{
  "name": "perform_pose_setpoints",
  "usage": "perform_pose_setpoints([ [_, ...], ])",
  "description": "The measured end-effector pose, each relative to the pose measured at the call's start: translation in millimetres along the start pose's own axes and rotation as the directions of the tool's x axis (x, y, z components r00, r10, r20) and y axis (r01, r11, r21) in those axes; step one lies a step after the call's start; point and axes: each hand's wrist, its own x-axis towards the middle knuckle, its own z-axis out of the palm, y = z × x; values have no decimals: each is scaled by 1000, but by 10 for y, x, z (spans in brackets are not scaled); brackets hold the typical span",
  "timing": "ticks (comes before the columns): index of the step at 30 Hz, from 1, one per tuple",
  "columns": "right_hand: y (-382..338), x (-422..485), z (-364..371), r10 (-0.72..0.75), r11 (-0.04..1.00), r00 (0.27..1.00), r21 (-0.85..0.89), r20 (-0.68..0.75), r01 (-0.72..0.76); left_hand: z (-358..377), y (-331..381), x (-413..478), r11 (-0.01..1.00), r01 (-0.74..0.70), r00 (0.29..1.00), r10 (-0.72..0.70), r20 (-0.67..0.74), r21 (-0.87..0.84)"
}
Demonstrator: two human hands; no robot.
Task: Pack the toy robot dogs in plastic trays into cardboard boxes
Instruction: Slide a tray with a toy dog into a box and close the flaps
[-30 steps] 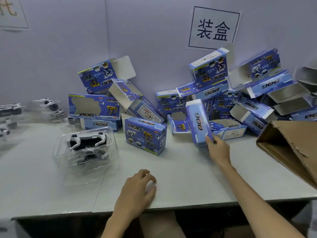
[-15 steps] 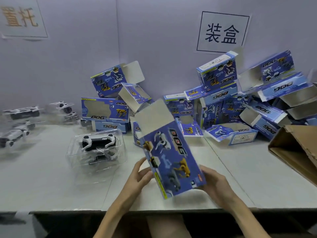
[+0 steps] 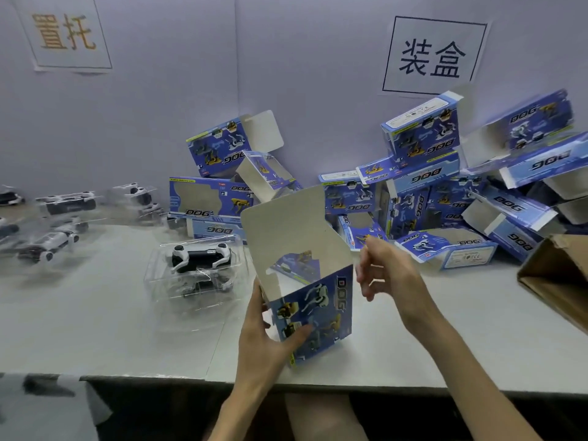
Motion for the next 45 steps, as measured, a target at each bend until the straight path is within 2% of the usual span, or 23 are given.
perform_pose_setpoints([
  [4,-214,173,-10,8,974,997,-225,70,8,10,-20,-12,997,-35,996,29,83,65],
  [6,-231,260,-61,51,945,994,-327,98,-16,12,-10,-2,995,-56,994,47,102,85],
  [8,-196,324,-141,129,931,986,-356,107,-83,8,7,8,992,-75,992,63,111,105],
  [11,-108,344,-251,240,936,967,-283,89,-207,-4,19,20,986,-76,990,57,126,147],
  [15,211,277,-329,378,922,924,66,57,-382,2,13,24,992,-61,988,44,147,109],
  [18,480,205,-205,352,911,934,204,68,-358,15,-2,41,992,-52,986,33,161,112],
  [21,576,212,-86,347,912,938,238,-11,-334,10,-9,61,987,-58,984,32,176,147],
  [24,581,254,-130,330,941,938,116,-106,-318,12,-25,40,987,-77,978,47,204,140],
  [26,509,285,-187,235,970,943,-2,-234,-242,12,-31,26,989,-78,981,53,188,128],
  [27,448,282,-207,136,982,934,-78,-331,-171,17,-32,22,990,-76,983,54,174,120],
  [29,255,216,-180,-150,967,863,-255,-482,26,33,-41,10,990,-75,990,60,129,119],
  [30,135,157,-120,-276,939,832,-318,-482,127,37,-43,3,989,-74,993,62,100,124],
  [32,-66,31,67,-399,888,849,-378,-347,262,37,-38,-13,986,-70,997,63,55,148],
  [34,-167,-65,298,-375,855,916,-436,-143,282,38,-24,-32,981,-69,997,63,39,183],
  [36,-147,-109,512,-359,788,933,-537,-3,301,46,-14,-46,975,-62,998,56,36,214],
  [38,-74,-112,702,-364,750,931,-581,33,314,51,-4,-47,970,-60,998,54,31,236],
  [41,44,-114,905,-428,745,904,-565,1,354,48,-11,-37,973,-46,998,38,39,226],
  [45,199,-122,1036,-619,568,784,-669,35,478,43,15,-43,973,-38,999,35,18,229],
])
